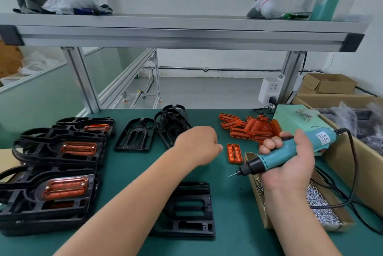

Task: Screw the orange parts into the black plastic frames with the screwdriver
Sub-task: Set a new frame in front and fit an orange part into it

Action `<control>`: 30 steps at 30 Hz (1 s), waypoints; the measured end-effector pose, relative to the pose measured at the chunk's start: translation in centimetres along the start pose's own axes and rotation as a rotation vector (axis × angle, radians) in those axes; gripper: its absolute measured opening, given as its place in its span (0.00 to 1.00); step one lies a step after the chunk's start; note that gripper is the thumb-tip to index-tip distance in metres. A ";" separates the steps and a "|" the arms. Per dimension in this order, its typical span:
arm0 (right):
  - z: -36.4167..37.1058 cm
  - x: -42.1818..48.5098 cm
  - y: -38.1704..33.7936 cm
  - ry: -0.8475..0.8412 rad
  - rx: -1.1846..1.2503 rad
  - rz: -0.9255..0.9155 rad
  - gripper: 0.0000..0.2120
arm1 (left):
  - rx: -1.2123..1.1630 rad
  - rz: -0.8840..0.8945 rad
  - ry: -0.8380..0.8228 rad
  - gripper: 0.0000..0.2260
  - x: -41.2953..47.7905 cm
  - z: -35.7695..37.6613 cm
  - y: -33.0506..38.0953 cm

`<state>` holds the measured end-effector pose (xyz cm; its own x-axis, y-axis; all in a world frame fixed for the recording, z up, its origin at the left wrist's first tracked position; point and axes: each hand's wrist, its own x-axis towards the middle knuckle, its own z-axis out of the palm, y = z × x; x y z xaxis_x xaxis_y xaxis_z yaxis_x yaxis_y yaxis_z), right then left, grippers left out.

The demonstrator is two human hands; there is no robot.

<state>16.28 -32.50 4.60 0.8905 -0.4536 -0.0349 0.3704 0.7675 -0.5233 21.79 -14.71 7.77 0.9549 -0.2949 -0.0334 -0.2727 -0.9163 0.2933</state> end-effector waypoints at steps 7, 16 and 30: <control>0.5 -0.6 -0.3 0.020 -0.062 0.095 0.14 | -0.008 -0.035 -0.030 0.22 3.9 4.3 3.2; 0.9 -1.3 -0.3 0.023 -0.065 0.087 0.13 | -0.173 -0.013 -0.083 0.07 1.5 2.5 0.6; 0.1 -1.2 1.3 -0.079 -0.086 0.029 0.11 | -0.191 0.023 -0.040 0.03 -10.8 -0.5 -7.3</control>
<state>15.72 -30.97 4.05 0.9199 -0.3918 0.0146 0.3231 0.7363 -0.5945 13.49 -4.71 6.43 0.9422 -0.3295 -0.0617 -0.2636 -0.8420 0.4706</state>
